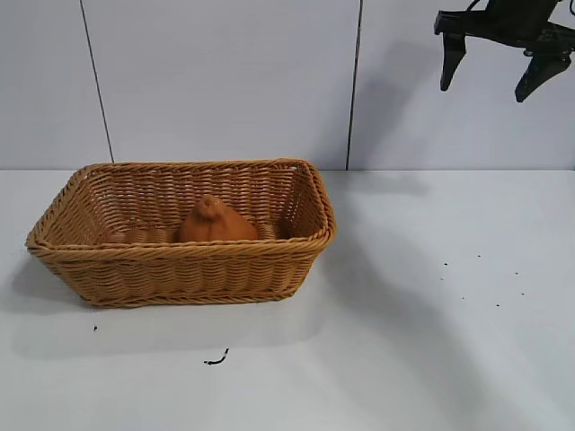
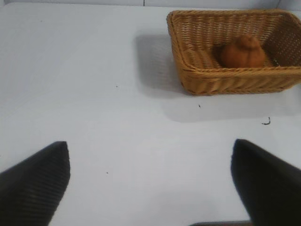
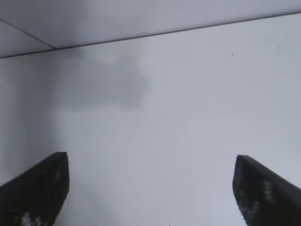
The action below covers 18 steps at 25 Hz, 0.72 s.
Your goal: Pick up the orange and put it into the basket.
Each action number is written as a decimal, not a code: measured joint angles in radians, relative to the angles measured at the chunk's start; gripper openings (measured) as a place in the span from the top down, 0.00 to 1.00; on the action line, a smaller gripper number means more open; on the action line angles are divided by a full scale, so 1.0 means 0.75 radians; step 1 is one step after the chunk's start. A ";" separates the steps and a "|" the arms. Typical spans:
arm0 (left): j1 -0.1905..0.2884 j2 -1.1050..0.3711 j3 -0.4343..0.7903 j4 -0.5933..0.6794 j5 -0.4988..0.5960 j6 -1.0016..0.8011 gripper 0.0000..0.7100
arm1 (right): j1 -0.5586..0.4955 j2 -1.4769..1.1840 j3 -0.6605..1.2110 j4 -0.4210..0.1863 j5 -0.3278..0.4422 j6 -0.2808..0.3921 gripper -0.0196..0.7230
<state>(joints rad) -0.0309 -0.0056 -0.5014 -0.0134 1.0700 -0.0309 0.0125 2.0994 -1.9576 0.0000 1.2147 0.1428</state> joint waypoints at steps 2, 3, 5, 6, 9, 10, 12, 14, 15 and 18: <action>0.000 0.000 0.000 0.000 0.000 0.000 0.06 | 0.000 -0.131 0.180 -0.007 0.000 -0.016 0.11; 0.000 0.000 0.000 0.000 0.000 0.000 0.06 | 0.000 -0.189 0.281 0.000 0.000 -0.023 0.11; 0.000 0.000 0.000 0.000 0.000 0.000 0.06 | 0.000 -0.334 0.465 -0.007 0.000 -0.040 0.11; 0.000 0.000 0.000 0.000 0.000 0.000 0.06 | 0.000 -0.398 0.562 -0.007 0.000 -0.051 0.11; 0.000 0.000 0.000 0.000 0.000 0.000 0.06 | 0.000 -0.636 0.822 -0.007 0.001 -0.081 0.11; 0.000 0.000 0.000 0.000 0.000 0.000 0.06 | 0.000 -0.703 0.907 -0.007 0.001 -0.088 0.11; 0.000 0.000 0.000 0.000 0.000 0.000 0.06 | 0.000 -0.865 1.050 -0.007 0.001 -0.094 0.11; 0.000 0.000 0.000 0.000 0.000 0.000 0.06 | 0.000 -1.012 1.192 -0.007 0.001 -0.094 0.11; 0.000 0.000 0.000 0.000 0.000 0.000 0.06 | 0.000 -1.088 1.258 -0.007 0.001 -0.094 0.11; 0.000 0.000 0.000 0.000 0.000 0.000 0.06 | 0.000 -1.296 1.434 -0.007 -0.015 -0.112 0.11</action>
<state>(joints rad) -0.0309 -0.0056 -0.5014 -0.0134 1.0700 -0.0309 0.0125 1.1270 -0.8823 -0.0056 1.2032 0.0587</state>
